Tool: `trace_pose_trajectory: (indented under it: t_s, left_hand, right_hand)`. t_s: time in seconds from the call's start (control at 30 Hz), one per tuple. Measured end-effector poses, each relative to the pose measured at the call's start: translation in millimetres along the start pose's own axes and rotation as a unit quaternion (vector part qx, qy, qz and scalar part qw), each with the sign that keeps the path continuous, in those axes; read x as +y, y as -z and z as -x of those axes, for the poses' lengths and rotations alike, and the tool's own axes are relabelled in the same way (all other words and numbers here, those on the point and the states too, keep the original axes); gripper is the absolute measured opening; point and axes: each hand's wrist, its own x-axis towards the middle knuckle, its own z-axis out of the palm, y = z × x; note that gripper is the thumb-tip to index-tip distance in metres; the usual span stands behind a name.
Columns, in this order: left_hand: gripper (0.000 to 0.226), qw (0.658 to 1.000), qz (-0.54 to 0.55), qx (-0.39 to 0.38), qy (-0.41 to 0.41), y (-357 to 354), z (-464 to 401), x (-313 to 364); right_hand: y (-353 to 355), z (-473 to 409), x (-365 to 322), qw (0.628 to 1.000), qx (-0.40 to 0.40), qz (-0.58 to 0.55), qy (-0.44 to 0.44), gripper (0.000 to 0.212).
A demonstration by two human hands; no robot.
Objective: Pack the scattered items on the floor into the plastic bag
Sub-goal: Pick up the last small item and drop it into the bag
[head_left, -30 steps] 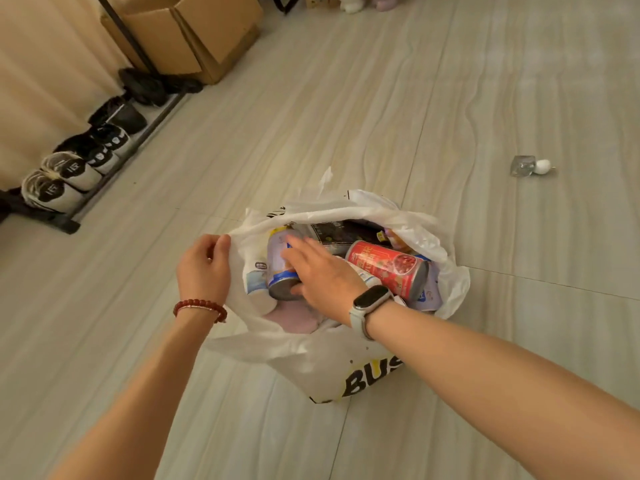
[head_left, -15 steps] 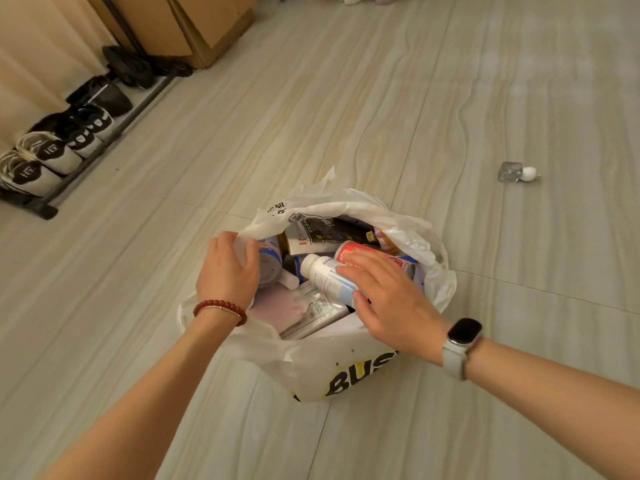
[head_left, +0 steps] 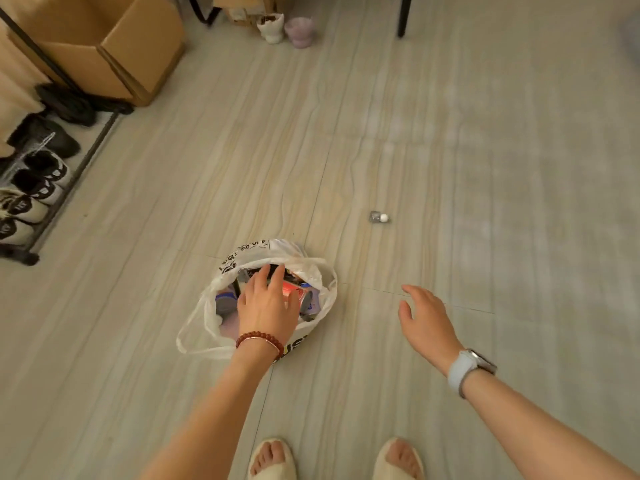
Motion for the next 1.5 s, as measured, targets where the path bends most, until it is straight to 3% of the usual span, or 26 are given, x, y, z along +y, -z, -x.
trace_pose_trajectory:
  t_s: [0.17,0.3,0.4,0.6,0.9,1.07,1.2,1.33,1.5]
  left_hand:
    - [0.049,0.994,0.105,-0.008,-0.005,121.0,94.3,96.3]
    - [0.044,0.995,0.103,-0.004,0.008,194.7,145.2,155.6]
    - [0.038,0.994,0.109,-0.003,0.008,220.4,166.1,188.0]
    - [0.036,0.99,0.131,-0.045,-0.008,219.7,162.5,245.2]
    - [0.043,0.989,0.127,-0.052,-0.054,206.7,8.3,361.5]
    - [0.044,0.988,0.14,-0.066,0.0,219.2,-107.3,435.6]
    - [0.043,0.985,0.163,-0.047,0.019,244.5,-173.6,494.0]
    - [0.042,0.982,0.18,0.004,0.056,269.6,-229.9,524.3]
    - [0.043,0.956,0.215,0.095,0.177,289.2,-274.7,523.6]
  right_hand:
    - [157.1,97.0,-26.4,0.996,0.054,-0.042,-0.061,0.035]
    - [259.9,168.4,-32.6,0.994,0.025,-0.056,-0.089,0.035]
    - [311.5,204.3,-25.6,0.989,0.003,-0.086,-0.123,0.033]
    - [366.6,209.2,-10.1,0.971,0.035,-0.151,-0.181,0.032]
    - [445.7,20.4,-15.9,0.985,0.026,-0.118,-0.125,0.034]
    - [516.9,-127.0,-45.0,0.995,-0.048,-0.048,-0.075,0.035]
    - [572.1,-226.3,-82.0,0.998,-0.063,-0.017,-0.014,0.034]
    - [596.5,-313.6,-120.1,0.993,-0.106,-0.001,0.042,0.034]
    - [592.3,-421.8,-180.8,0.964,-0.209,0.077,0.142,0.035]
